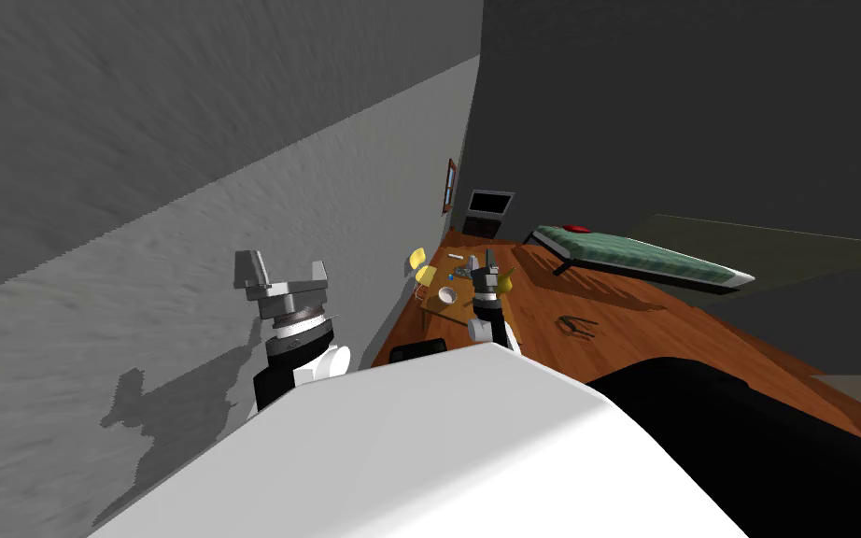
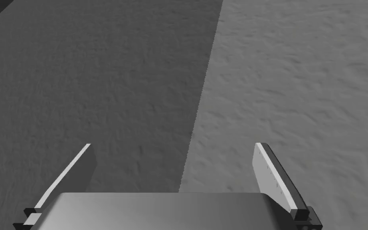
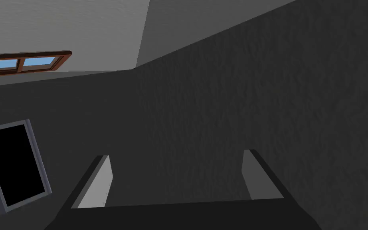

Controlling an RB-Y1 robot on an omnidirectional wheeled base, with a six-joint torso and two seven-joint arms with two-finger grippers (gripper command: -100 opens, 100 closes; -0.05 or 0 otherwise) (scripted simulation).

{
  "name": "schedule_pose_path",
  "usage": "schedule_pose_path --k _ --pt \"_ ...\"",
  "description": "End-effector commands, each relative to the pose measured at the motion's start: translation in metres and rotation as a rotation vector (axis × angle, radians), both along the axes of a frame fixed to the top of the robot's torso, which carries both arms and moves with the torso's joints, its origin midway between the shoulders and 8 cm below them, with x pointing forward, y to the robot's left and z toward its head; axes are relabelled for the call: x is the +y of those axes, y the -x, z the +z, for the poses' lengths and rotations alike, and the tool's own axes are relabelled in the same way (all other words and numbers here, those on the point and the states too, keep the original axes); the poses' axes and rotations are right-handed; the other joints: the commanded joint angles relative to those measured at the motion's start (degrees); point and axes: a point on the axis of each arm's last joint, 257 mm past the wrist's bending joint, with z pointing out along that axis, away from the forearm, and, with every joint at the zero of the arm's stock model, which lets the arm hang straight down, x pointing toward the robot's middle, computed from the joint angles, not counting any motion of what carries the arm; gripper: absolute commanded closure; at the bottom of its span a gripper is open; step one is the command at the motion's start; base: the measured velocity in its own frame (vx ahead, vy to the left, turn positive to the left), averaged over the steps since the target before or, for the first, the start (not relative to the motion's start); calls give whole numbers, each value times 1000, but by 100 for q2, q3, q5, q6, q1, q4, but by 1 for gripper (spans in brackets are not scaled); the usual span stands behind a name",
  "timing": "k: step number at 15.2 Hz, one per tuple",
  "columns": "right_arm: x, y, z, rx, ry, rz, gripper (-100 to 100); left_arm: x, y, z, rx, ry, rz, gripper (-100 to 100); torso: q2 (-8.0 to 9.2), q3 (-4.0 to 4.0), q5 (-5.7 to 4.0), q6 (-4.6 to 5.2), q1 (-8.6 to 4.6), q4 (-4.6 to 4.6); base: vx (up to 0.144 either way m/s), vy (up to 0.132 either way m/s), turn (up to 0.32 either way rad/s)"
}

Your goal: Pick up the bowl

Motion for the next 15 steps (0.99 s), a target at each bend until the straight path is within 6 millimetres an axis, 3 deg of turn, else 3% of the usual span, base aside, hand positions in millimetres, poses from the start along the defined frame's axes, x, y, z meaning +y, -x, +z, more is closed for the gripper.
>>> schedule_pose_path --k 1,8,11,12,13,14,15 --pt "6 -3 -6 20 51 19 -100 0 0 0 0 0 0 0 0 0 0 0 0 0 -3 9 32" --pt "18 -15 -31 86 189 60 -100 0 0 0 0 0 0 0 4 2 1 -2 7 1 -11 20 54" --pt "25 -24 -57 142 292 79 -100 0 0 0 0 0 0 0 4 2 2 -1 8 1 -12 28 83" --pt "25 -24 -57 144 304 84 -100 0 0 0 0 0 0 0 4 2 2 -2 9 0 -10 28 79" --pt "28 -29 -72 174 354 90 -100 0 0 0 0 0 0 0 3 2 2 -1 9 1 -9 34 109" --pt "28 -29 -73 176 367 95 -100 0 0 0 0 0 0 0 4 2 2 -2 10 0 -12 31 102" --pt "29 -34 -89 208 421 101 -100 0 0 0 0 0 0 0 4 2 2 -2 10 1 -18 34 140"
